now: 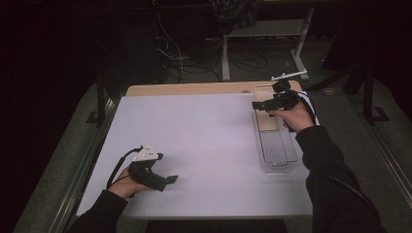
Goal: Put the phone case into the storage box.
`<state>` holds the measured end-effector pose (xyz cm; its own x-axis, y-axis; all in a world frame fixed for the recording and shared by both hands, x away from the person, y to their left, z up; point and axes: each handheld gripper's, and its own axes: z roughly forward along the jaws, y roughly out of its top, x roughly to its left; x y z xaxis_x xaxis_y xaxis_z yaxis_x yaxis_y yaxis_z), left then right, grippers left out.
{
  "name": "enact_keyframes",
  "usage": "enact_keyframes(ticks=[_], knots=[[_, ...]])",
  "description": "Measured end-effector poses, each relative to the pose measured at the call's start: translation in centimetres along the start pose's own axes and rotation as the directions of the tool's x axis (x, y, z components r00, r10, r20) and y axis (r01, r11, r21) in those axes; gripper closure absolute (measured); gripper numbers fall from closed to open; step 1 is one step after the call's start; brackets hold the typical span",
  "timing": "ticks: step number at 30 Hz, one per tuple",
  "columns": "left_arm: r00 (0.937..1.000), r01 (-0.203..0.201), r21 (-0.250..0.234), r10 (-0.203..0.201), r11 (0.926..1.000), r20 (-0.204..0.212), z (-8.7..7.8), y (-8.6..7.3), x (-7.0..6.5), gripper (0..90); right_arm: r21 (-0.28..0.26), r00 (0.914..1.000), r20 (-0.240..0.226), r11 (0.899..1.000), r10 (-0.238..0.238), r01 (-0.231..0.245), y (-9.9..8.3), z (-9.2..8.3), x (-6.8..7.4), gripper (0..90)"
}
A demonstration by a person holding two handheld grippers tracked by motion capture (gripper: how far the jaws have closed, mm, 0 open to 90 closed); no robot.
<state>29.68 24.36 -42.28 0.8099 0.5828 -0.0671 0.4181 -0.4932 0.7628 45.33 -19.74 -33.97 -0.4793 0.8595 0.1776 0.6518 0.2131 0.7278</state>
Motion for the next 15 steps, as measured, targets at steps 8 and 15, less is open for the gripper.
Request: enact_keyframes(ticks=[8,15], knots=[[0.9990,-0.041,0.015,0.041,0.9990,0.018,-0.3,0.5,0.0,0.0,-0.022,0.9978,-0.056,0.999,-0.036,0.035,-1.6,-1.0,1.0,1.7],[0.9977,-0.055,0.030,0.054,0.9980,0.041,-0.5,1.0,-0.1,0.0,-0.039,0.9932,-0.099,0.998,-0.061,0.057,-3.0,-2.0,1.8,1.5]])
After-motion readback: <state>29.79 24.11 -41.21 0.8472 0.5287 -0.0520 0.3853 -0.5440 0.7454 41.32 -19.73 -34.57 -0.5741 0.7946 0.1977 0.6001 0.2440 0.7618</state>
